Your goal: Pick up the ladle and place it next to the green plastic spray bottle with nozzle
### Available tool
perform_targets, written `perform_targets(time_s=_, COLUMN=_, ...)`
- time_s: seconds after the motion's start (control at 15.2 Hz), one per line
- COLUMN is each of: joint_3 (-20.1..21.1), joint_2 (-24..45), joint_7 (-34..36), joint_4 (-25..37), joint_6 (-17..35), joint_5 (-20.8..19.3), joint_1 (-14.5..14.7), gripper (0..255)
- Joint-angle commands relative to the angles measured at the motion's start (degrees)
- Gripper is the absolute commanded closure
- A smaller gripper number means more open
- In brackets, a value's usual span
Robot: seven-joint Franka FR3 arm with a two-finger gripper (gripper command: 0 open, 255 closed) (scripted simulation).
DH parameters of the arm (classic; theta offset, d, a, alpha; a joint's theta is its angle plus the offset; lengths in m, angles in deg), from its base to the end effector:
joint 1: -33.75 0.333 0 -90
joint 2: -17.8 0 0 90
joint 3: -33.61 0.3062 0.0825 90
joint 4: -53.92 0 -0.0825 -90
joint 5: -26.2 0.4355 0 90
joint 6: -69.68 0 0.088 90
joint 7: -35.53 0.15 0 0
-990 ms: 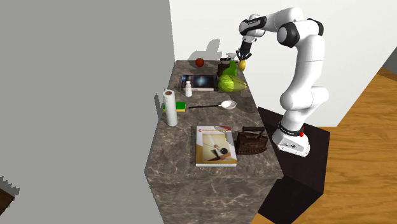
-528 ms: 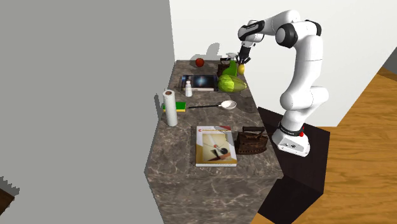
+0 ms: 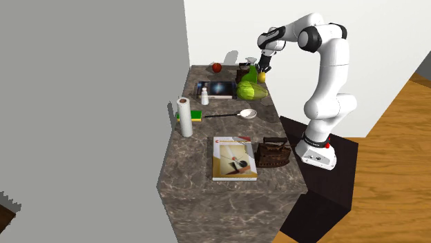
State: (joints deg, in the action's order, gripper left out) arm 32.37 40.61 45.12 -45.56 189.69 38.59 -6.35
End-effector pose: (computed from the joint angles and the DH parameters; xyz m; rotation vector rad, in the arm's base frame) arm 0.5306 -0.4414 0.2686 -2.5988 1.4189 -0.0157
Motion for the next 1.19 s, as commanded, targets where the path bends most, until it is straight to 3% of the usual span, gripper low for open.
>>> perform_targets(time_s=0.0, joint_3=0.01, joint_2=0.31, joint_7=-0.1, joint_4=-0.05, joint_6=0.13, joint_5=0.02, joint_1=-0.03, gripper=255)
perform_targets(time_s=0.26, joint_3=0.0, joint_2=0.31, joint_7=-0.1, joint_4=-0.05, joint_6=0.13, joint_5=0.02, joint_1=-0.03, gripper=255)
perform_targets(time_s=0.33, joint_3=0.0, joint_2=0.27, joint_7=-0.1, joint_4=-0.09, joint_6=0.13, joint_5=0.02, joint_1=-0.03, gripper=0)
perform_targets(time_s=0.66, joint_3=0.0, joint_2=0.31, joint_7=-0.1, joint_4=-0.05, joint_6=0.13, joint_5=0.02, joint_1=-0.03, gripper=0)
perform_targets(time_s=0.92, joint_3=-0.45, joint_2=-2.13, joint_7=0.32, joint_4=3.75, joint_6=-6.16, joint_5=-0.58, joint_1=-0.62, gripper=0)
perform_targets(time_s=1.12, joint_3=-0.45, joint_2=-2.13, joint_7=0.32, joint_4=3.75, joint_6=-6.16, joint_5=-0.58, joint_1=-0.62, gripper=0)
